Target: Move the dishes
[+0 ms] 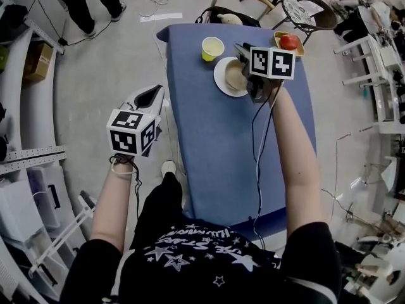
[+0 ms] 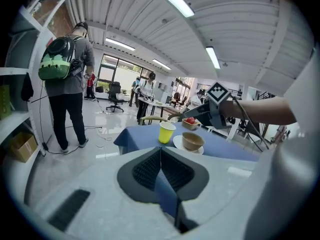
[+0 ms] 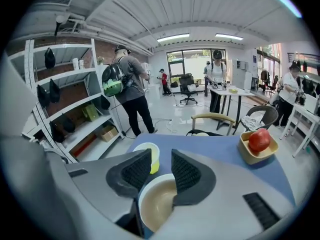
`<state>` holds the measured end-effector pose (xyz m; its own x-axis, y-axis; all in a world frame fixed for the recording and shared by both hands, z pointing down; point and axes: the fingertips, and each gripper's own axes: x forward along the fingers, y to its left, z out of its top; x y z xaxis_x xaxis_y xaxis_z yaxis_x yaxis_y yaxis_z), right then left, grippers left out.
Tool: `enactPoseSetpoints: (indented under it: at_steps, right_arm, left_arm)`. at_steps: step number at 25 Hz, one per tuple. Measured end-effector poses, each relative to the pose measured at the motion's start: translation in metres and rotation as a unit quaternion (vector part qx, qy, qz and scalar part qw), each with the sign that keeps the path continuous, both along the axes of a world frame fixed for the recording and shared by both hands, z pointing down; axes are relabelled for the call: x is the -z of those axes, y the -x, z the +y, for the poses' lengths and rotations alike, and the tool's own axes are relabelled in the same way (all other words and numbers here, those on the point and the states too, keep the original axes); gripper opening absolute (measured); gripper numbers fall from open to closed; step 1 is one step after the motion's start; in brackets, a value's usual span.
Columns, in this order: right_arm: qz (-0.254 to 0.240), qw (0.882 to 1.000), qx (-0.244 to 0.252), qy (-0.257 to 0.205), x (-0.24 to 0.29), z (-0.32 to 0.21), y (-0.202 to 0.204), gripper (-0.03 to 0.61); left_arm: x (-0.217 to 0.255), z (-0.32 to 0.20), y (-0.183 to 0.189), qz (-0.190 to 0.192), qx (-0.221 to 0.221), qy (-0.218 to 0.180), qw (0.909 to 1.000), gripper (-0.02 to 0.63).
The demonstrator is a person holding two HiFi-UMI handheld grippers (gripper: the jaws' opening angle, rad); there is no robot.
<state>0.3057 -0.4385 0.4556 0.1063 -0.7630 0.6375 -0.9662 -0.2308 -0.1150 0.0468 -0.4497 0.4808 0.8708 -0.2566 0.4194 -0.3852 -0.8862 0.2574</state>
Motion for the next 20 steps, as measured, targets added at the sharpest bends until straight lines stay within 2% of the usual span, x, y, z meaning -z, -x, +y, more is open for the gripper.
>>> enactPoseSetpoints:
  at_steps: [4,11,20]
  right_arm:
    - [0.017,1.0,-0.009,0.001,0.001,0.032,-0.005,0.127]
    - [0.004,0.999,-0.038,0.02,-0.023,0.082,-0.017,0.123]
    - [-0.057,0.992,-0.1,0.046,-0.071,0.11,-0.031,0.11]
  left_arm:
    - [0.009,0.012,-0.011,0.004,-0.01,-0.005,0.9999,0.02]
    - [0.015,0.036,-0.036,-0.001,-0.027,-0.008,0.9996,0.02]
    - [0.004,0.054,-0.048,-0.012,-0.04,0.004,0.9991,0.02]
